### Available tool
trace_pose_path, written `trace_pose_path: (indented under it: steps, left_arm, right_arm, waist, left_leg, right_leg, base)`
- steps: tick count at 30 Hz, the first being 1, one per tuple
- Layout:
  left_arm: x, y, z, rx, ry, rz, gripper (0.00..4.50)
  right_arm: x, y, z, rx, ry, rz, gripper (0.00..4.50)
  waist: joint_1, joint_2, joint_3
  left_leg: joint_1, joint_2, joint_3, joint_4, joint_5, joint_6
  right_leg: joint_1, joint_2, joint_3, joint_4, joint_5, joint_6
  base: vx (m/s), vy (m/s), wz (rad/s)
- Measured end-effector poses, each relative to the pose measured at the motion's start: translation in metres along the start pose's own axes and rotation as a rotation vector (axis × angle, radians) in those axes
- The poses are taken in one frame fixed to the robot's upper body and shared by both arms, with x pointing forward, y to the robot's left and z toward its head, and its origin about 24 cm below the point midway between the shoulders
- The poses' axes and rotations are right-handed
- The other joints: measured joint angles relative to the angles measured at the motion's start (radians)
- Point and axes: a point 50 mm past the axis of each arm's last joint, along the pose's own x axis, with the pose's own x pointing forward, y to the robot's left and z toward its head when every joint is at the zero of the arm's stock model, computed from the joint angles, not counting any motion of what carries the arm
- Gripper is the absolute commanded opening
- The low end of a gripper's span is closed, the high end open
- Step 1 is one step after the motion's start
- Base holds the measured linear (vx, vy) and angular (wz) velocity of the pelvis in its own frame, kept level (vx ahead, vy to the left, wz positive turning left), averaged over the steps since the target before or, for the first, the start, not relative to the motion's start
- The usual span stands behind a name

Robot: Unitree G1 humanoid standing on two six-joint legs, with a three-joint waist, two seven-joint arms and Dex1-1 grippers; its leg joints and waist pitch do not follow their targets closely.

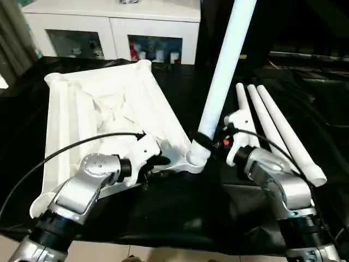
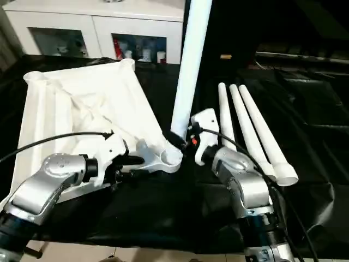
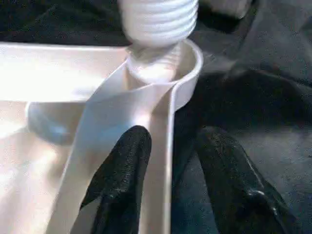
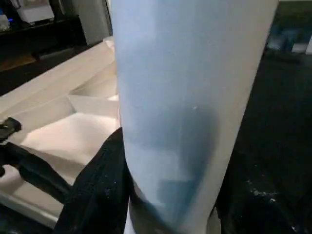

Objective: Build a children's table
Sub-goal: Insert table leg to table base

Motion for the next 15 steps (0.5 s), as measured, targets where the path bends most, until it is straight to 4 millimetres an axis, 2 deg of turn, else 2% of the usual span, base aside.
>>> trace_pose_path:
  steps: [6,10,11,15]
  left_arm:
    - [-0.001,0.005,-0.013,-0.021,0.055,0.061,2.28]
    - [-0.004,0.007,-0.015,-0.023,0.07,0.053,2.28]
    - [-0.005,0.007,-0.015,-0.024,0.073,0.053,2.1]
    - [-0.006,0.007,-0.016,-0.026,0.075,0.051,1.88]
  right_arm:
    - [0.005,0.0,0.009,-0.024,-0.017,0.016,1.89]
    - [0.007,0.001,0.005,-0.012,0.001,0.034,1.89]
    - [0.007,0.001,0.005,-0.011,0.003,0.033,1.89]
    - [0.01,0.002,0.005,-0.016,0.006,0.04,1.89]
  waist:
    - [0.004,0.0,0.0]
    - [0.005,-0.001,0.0]
    - [0.005,-0.001,0.0]
    - [0.004,-0.001,0.0]
  left_leg:
    - [0.0,0.0,0.0,0.0,0.0,0.0]
    - [0.0,0.0,0.0,0.0,0.0,0.0]
    - [0.0,0.0,0.0,0.0,0.0,0.0]
    - [0.0,0.0,0.0,0.0,0.001,0.0]
  right_leg:
    - [0.0,0.0,0.0,0.0,0.0,0.0]
    - [0.0,0.0,0.0,0.0,0.0,0.0]
    - [0.0,0.0,0.0,0.0,0.0,0.0]
    - [0.0,0.0,0.0,0.0,0.0,0.0]
  base:
    - [0.0,0.0,0.0]
    - [0.0,0.0,0.0]
    - [0.0,0.0,0.0]
    - [0.0,0.0,0.0]
